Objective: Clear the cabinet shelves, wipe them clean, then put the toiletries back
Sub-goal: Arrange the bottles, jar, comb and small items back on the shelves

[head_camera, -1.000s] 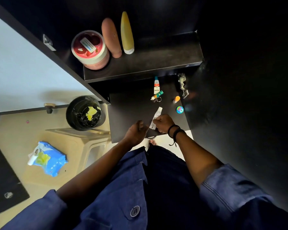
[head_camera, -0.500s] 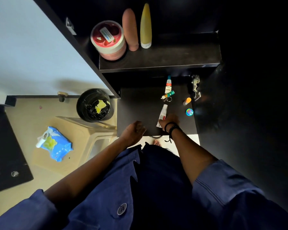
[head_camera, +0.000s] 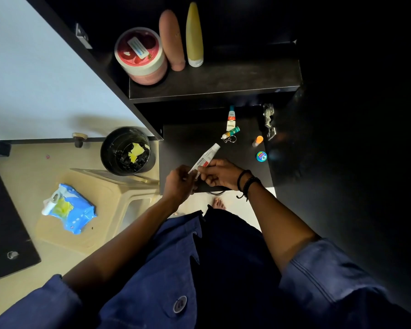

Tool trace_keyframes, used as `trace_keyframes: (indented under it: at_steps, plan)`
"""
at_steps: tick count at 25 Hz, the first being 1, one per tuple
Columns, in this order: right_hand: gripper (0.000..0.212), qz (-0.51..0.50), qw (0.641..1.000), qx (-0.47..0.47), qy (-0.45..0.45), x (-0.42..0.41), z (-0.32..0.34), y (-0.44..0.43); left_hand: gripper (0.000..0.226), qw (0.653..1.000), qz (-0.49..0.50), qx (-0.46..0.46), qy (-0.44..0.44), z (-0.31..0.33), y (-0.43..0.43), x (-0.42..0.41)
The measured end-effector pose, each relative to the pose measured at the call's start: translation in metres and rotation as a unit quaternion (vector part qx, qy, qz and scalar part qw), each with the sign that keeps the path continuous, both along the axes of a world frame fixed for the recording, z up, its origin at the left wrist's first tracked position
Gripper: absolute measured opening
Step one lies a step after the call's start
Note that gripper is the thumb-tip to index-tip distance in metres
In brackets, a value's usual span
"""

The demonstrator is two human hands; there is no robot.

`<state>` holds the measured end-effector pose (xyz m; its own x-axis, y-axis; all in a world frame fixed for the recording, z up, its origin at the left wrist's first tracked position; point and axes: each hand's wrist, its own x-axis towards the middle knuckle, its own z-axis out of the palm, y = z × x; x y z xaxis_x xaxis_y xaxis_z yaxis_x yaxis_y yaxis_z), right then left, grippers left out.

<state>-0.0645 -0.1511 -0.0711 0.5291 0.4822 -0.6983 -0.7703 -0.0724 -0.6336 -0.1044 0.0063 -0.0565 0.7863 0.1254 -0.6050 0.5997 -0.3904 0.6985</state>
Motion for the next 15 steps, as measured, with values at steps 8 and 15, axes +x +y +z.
trace_keyframes:
  at_steps: [8, 15]
  plan:
    - [0.029, -0.111, 0.82, -0.472, -0.305, 0.072, -0.023, -0.016, 0.02, 0.992, 0.104, -0.07, -0.02, 0.029, 0.005, 0.016]
    - [0.046, 0.252, 0.734, -0.573, -0.264, 0.123, -0.049, -0.012, 0.014, 0.985, 0.129, -0.102, -0.047, 0.038, 0.026, 0.014]
